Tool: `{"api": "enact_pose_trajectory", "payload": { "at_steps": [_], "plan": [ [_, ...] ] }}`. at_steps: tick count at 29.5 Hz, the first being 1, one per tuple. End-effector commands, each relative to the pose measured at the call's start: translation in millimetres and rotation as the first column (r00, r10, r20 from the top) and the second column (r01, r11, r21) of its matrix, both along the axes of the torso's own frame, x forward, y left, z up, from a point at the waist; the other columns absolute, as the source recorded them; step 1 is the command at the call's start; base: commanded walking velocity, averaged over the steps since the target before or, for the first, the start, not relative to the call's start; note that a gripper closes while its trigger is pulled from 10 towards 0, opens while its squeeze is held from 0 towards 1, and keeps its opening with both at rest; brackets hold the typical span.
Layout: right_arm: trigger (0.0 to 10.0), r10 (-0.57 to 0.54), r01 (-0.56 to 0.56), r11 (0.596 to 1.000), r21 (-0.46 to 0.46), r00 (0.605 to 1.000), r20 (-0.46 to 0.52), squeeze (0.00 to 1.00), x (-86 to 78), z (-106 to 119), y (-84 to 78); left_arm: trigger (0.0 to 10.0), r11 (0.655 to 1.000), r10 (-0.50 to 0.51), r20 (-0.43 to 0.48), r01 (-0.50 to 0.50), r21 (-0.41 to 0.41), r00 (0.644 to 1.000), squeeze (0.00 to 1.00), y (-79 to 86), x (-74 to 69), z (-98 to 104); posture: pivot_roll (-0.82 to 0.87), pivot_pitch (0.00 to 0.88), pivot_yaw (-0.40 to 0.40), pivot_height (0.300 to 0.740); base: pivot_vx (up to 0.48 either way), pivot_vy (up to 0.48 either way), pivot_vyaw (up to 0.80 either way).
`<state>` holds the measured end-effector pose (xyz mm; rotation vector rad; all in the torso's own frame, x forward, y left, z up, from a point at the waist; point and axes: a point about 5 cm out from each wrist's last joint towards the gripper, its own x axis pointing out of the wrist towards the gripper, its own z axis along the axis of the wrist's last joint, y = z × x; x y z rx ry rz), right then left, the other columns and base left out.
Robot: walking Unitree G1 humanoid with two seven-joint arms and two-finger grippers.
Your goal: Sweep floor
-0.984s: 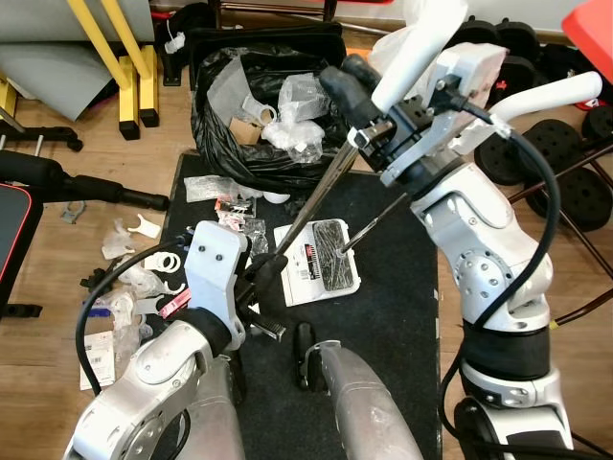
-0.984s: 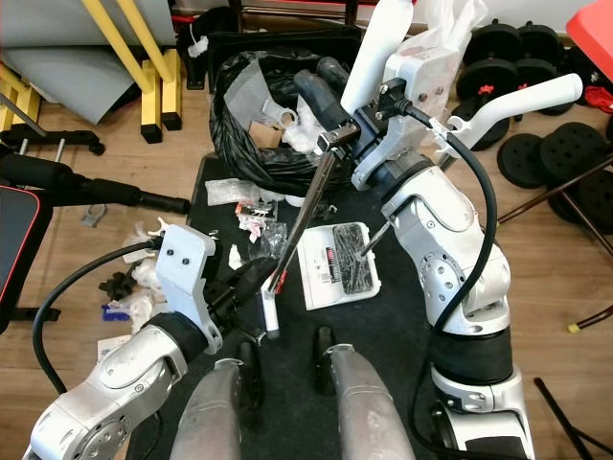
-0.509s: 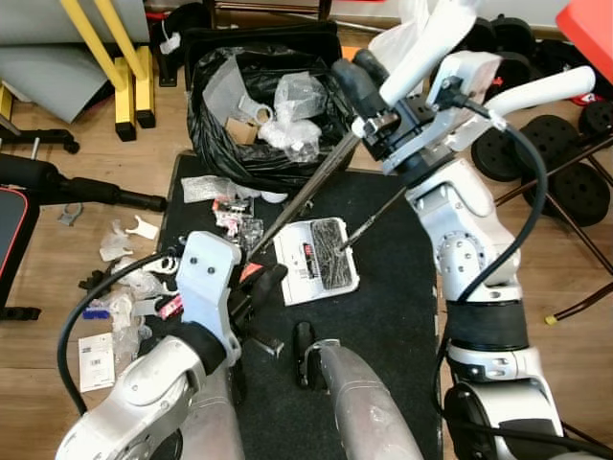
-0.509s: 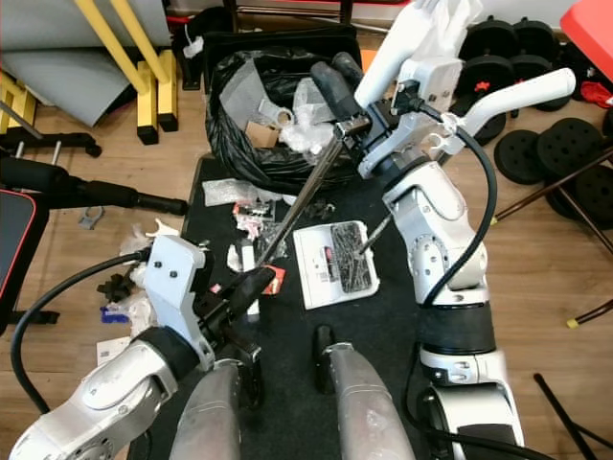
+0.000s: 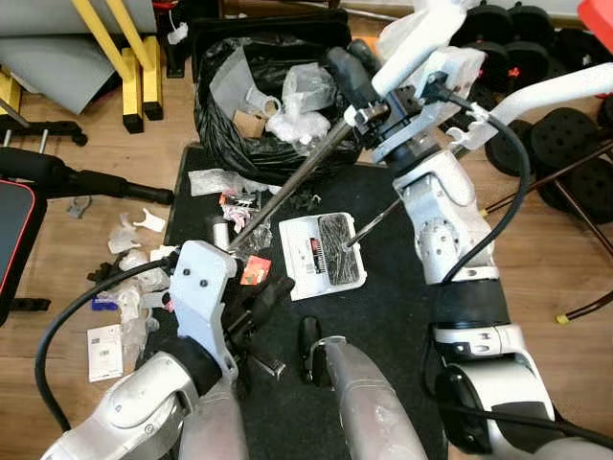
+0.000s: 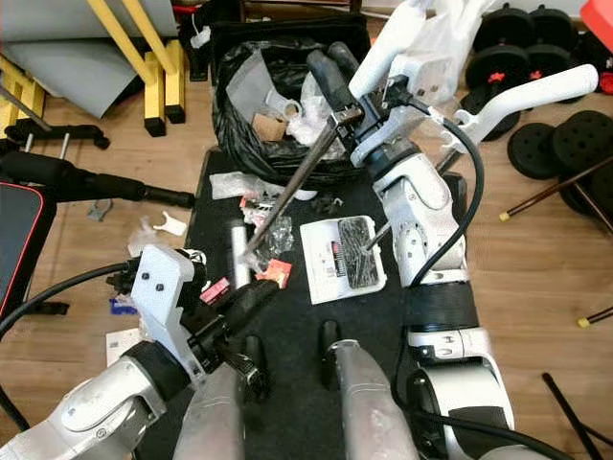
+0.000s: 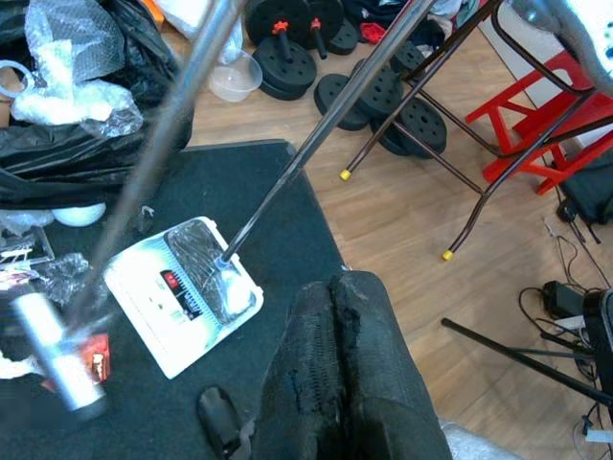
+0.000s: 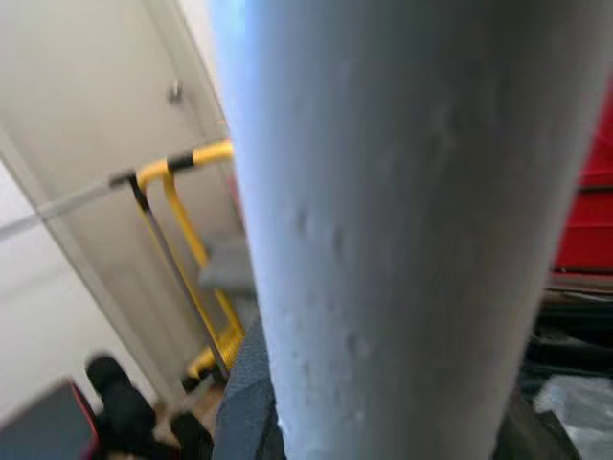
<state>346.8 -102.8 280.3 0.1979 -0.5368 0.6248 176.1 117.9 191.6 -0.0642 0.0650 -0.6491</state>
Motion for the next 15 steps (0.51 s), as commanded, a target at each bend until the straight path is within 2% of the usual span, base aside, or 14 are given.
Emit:
{"api": "enact_pose_trajectory", "payload": {
  "at_steps": [1, 15],
  "plan": [
    [10.0, 0.027, -0.027, 1.0, -0.004, 1.0, 0.015, 0.0, -4.2, -1.6, 3.0, 10.0, 0.996, -0.092, -0.032, 0.092, 0.004, 0.995, 0.0, -3.7, -8.4, -2.9, -0.06, 0.534, -0.113, 0.74, 0.0, 0.0, 0.0],
    [10.0, 0.099, -0.07, 0.981, -0.183, 0.983, 0.155, 0.0, -16.6, 18.5, 5.8, 10.0, 0.996, -0.088, -0.035, 0.089, 0.001, 0.995, 0.0, -2.4, -4.4, -1.9, -0.08, 0.523, -0.12, 0.74, 0.0, 0.0, 0.0]
  ]
}}
